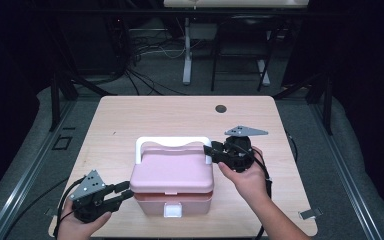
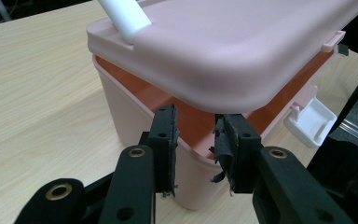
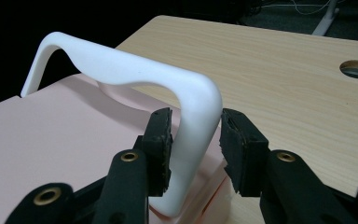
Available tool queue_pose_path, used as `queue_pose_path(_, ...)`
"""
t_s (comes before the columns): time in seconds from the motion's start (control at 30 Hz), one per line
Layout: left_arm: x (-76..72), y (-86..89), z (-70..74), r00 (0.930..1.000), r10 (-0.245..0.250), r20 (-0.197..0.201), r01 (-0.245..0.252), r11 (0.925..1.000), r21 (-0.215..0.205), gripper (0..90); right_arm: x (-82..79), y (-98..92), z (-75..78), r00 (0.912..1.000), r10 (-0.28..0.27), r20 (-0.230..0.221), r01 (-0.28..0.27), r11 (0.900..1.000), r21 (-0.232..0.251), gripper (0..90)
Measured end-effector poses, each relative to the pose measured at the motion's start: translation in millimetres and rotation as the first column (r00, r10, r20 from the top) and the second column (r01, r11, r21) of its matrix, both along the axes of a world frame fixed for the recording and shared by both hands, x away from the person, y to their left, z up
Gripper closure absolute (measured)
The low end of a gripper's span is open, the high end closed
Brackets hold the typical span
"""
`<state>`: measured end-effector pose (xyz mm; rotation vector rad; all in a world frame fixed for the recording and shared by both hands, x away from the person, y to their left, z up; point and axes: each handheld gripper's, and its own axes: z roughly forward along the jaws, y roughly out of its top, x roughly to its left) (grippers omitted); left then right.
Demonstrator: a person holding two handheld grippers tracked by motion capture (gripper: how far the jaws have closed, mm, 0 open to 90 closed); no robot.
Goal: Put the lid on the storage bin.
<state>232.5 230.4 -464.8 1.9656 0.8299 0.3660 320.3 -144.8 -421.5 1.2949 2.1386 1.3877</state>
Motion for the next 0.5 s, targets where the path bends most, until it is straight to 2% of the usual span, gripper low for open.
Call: queue_pose_path(0.5, -1.8, 0.8, -5.0, 1.0000, -0.005, -0.005, 0.005, 1.0000, 0.006, 68.7, -4.4, -1.9, 1.0, 0.9999, 0.000, 0.014, 0.000, 1.000, -0.008, 63.7)
